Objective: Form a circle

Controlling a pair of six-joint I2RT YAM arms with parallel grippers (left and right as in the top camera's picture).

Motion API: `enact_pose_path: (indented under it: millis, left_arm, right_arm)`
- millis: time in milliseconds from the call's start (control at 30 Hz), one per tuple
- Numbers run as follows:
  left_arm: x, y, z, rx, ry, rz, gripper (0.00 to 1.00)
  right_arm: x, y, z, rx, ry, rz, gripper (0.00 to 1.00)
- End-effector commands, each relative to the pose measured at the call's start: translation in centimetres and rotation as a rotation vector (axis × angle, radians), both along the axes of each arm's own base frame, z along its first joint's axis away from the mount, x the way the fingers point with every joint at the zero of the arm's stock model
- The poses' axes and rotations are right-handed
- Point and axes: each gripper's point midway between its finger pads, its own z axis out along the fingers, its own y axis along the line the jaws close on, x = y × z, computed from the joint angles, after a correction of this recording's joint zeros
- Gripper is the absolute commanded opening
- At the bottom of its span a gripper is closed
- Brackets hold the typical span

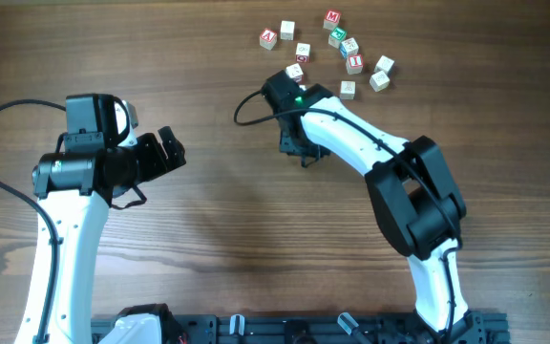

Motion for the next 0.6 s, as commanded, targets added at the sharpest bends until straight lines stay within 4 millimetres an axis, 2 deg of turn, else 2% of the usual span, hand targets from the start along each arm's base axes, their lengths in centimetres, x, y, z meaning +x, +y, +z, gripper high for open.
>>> enact_pose_path:
  millis: [0,233,300,367,567]
  left_arm:
    - [-0.18,0.13,0.14,0.009,-0.010,-0.013,1.00]
    - [-0.18,0.13,0.14,0.009,-0.010,-0.013,1.00]
    - [-0.18,0.13,0.14,0.009,-0.010,-0.013,1.00]
    - [-0.18,0.13,0.14,0.009,-0.010,-0.013,1.00]
    - [-0.18,0.13,0.14,0.009,-0.010,-0.013,1.00]
  right_arm:
    - [-0.51,0.23,-0.12,0.001,0.010,0.034,0.26]
    - [-0.27,0.39,-0.09,0.007,0.000,0.036,0.31]
    - [-0.25,0.41,-0.09,0.007,-0.001,0.036,0.35]
    - [-0.24,0.39,-0.09,0.007,-0.001,0.036,0.47]
    - [-0.26,0.36,-0.09,0.006,0.000,0.036,0.62]
